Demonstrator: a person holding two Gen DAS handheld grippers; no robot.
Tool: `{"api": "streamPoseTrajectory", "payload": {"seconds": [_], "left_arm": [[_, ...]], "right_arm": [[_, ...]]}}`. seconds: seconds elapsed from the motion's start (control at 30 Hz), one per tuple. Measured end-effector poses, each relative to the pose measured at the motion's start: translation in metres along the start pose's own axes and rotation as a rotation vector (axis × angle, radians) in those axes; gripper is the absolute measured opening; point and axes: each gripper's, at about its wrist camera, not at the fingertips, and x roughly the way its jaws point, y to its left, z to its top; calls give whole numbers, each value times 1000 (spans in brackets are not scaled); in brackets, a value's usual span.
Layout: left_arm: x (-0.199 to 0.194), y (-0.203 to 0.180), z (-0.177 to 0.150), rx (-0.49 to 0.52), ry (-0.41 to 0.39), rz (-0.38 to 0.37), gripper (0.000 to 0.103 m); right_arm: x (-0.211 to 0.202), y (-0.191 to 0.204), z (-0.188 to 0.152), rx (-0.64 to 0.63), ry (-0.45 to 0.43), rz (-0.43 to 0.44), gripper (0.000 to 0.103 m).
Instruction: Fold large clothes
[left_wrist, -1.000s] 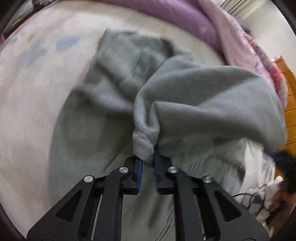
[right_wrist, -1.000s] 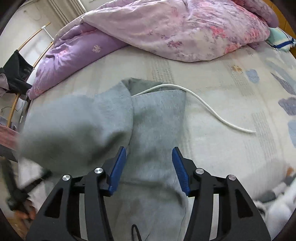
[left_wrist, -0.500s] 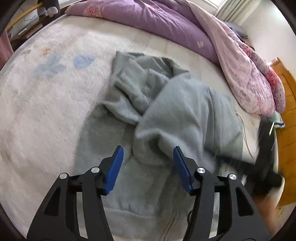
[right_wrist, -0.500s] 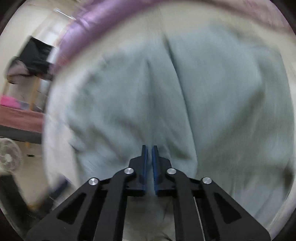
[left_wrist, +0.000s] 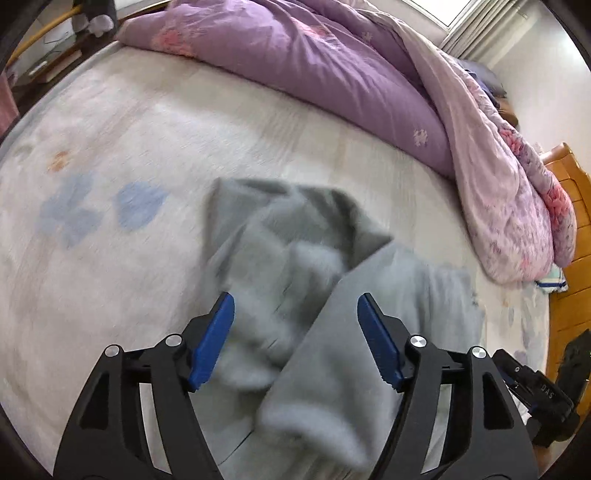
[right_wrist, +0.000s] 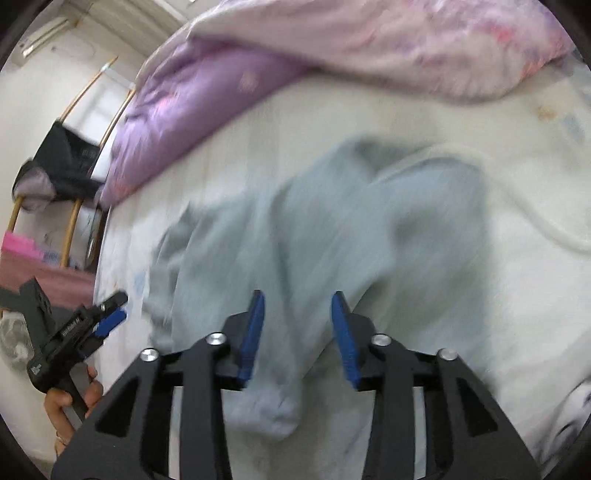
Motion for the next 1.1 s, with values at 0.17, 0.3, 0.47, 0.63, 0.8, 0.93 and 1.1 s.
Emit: {"api": "streamPoseTrajectory", "payload": {"seconds": [0.17, 0.3, 0.47, 0.63, 0.8, 0.93, 1.1], "left_arm": [[41, -35, 36, 2, 17, 2, 75], [87, -56, 60, -17, 80, 4, 76], [132, -60, 73, -35, 136, 50, 76], [157, -58, 73, -29, 185, 101, 72], [154, -63, 73, 6, 169, 101, 16], [123, -59, 69, 0, 100, 40, 12], [57, -48, 46, -5, 22, -37, 12]], "right_arm": [[26, -28, 52, 122, -12, -1, 54], [59, -36, 81, 182, 4, 12, 59], [102, -36, 104, 221, 16, -19, 59], [124, -32, 110, 210, 54, -50, 59], [114, -29, 103, 182, 9, -50, 18], [86, -21, 90, 150, -40, -7, 15], [29, -6, 62, 115, -97, 57, 14]]}}
